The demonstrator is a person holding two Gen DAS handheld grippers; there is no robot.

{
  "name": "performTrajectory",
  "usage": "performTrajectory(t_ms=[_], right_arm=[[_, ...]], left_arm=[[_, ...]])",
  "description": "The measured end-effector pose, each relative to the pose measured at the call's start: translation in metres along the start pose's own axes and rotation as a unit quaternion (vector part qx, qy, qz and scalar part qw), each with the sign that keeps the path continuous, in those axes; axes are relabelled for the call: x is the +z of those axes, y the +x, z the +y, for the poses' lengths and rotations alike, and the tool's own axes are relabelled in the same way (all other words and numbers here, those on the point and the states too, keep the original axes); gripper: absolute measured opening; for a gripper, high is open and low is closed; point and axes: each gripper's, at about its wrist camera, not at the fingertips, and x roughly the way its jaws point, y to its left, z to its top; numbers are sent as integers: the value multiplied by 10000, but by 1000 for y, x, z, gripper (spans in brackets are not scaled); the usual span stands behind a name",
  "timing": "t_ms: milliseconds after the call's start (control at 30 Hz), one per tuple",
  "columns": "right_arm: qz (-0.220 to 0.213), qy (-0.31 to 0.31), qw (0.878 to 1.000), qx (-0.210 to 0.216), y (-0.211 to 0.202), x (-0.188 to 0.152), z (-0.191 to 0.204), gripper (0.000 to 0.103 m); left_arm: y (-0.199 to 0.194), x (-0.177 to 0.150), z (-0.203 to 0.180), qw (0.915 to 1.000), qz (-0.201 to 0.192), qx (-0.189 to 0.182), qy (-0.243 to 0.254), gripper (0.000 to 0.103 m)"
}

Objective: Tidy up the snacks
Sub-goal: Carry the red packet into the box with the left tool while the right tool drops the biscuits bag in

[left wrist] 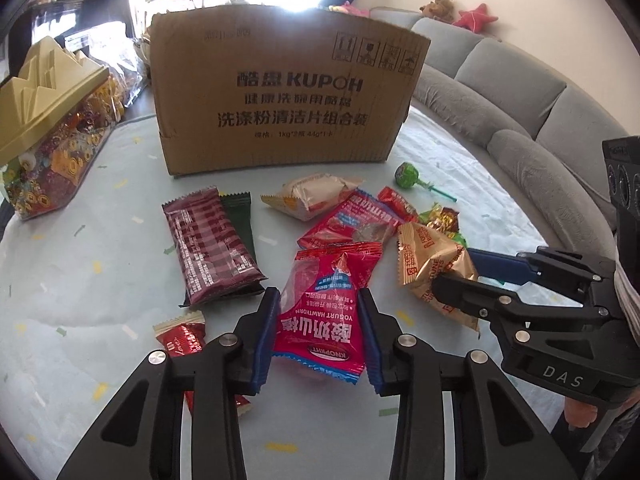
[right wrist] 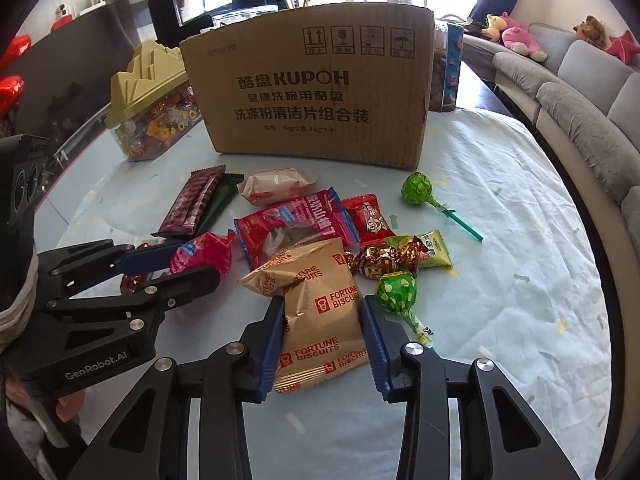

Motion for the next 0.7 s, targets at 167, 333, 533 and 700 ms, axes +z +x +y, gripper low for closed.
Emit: performTrajectory(t_ms=[167,333,533,700], right_arm=[[-129,8,9999,39,-10,2,3,37],[-334,-17,9994,26,-25,13,6,37],[-664,-18,9978,-19,-42,38,7,37],[-994,-58,9950,-106,-58,67,4,37]], left_arm=[[-14,5,0,9998,-155,5,-129,38],[-28,20,0,9993,-355,34,-134,38],[-46,46,0,9979,-625,128,-97,38],[-61,75,2,9955,-904,269,3,38]])
